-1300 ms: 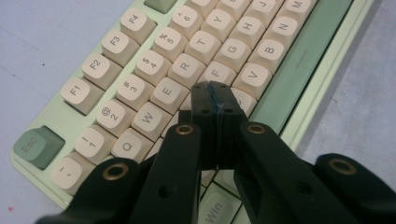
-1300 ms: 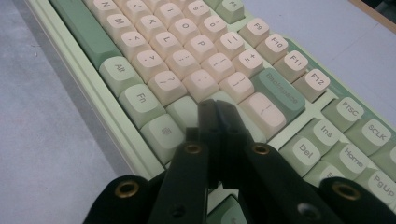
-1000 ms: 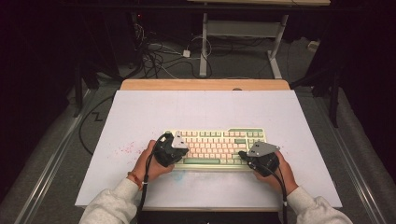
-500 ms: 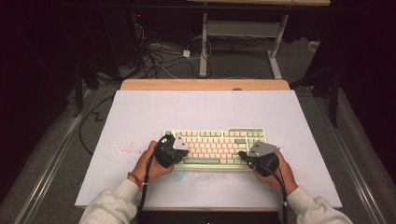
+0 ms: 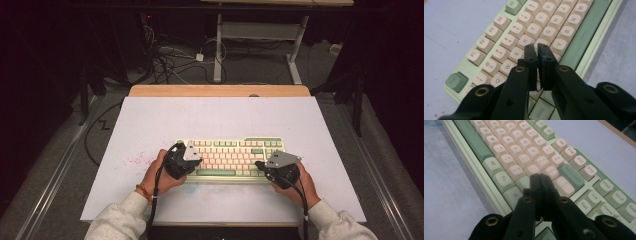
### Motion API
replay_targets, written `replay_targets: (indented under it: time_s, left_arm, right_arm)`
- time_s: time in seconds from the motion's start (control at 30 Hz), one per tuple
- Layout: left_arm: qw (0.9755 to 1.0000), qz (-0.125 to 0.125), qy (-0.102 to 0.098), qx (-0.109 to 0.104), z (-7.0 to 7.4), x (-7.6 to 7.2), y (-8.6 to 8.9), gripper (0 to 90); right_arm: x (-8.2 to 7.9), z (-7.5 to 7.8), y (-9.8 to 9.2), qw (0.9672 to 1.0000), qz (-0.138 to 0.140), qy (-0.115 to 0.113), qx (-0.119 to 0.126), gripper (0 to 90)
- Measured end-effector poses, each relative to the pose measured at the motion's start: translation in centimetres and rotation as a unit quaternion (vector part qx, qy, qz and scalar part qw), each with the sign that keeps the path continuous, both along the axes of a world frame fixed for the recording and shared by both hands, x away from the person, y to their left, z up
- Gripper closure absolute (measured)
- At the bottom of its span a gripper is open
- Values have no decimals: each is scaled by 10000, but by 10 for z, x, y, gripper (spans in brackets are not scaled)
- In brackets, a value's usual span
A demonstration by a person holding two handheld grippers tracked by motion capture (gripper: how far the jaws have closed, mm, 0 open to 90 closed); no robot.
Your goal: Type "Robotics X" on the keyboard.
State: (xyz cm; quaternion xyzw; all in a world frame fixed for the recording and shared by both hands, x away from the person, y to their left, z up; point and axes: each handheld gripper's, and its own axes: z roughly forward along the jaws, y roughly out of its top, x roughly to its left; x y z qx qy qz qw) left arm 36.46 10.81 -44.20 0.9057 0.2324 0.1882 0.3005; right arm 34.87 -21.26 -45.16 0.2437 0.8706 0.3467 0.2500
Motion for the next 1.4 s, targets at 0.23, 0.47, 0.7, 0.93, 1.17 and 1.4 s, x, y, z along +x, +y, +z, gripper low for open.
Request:
replay_targets:
  time_s: [0.23, 0.47, 0.7, 0.93, 1.17, 1.4]
  left_arm:
    - [9999, 46, -82, -109, 1, 0, 1, 763]
    - [9991, 224, -287, -225, 3, -1, 3, 596]
    - [9975, 369, -526, -279, 4, -3, 3, 413]
    - [9965, 369, -626, -407, 5, -5, 3, 279]
    - [9952, 435, -743, -460, 5, -6, 3, 184]
    - [9944, 439, -851, -452, 4, -9, 2, 161]
  right_arm:
    - [-1, 8, -1, 9998, 2, -80, 158, 897]
    - [-1, 12, -2, 9995, -19, -130, 273, 872]
    - [-1, 16, -4, 9990, -68, -199, 400, 810]
    - [0, 18, -6, 9982, -196, -254, 501, 672]
    - [2, 17, -6, 9972, -331, -281, 616, 425]
    - [4, 15, -4, 9948, -649, -383, 685, 210]
